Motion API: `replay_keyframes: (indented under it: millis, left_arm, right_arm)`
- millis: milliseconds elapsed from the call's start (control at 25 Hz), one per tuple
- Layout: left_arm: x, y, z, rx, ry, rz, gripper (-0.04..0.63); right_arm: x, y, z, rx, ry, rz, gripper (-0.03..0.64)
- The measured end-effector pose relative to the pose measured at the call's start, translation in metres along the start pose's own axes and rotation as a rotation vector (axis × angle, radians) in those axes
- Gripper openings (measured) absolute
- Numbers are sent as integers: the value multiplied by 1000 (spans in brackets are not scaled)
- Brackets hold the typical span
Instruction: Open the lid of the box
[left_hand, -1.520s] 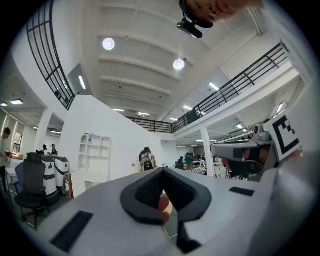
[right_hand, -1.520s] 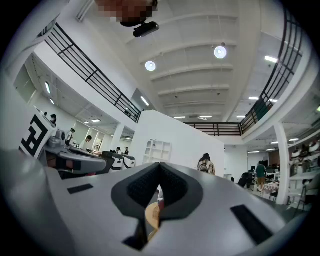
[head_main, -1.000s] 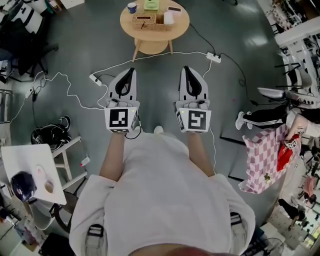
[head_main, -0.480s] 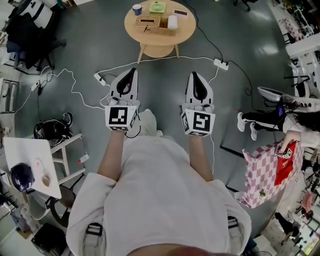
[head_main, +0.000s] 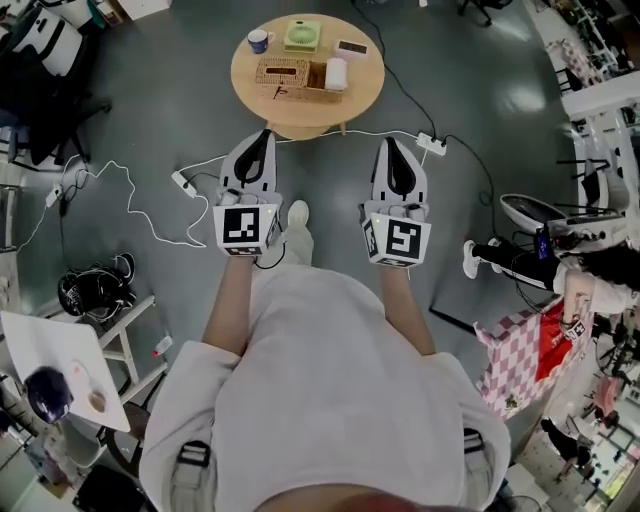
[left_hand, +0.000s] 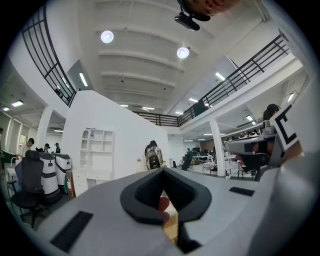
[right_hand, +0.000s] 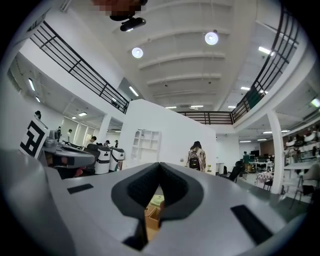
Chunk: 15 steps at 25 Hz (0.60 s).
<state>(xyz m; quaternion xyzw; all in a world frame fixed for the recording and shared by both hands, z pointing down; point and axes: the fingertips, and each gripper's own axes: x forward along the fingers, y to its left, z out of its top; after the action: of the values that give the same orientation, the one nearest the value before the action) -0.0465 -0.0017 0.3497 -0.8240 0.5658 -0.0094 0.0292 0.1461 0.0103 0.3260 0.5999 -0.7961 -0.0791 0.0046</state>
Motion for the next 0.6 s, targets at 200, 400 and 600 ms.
replay_keyframes:
  millis: [200,400,600]
  left_arm:
    - [70,39,6,-17,-11,-8,-2]
    - [126,61,1,-20,3,-23,-2]
    - [161,75,-15,-34,31,-19,-2]
  right_arm:
    - [81,-8,1,-5,8,8,-11]
    - [137,-21,-8,-2,28,2,-11]
    - [170,-33,-24,9,61,10,-11]
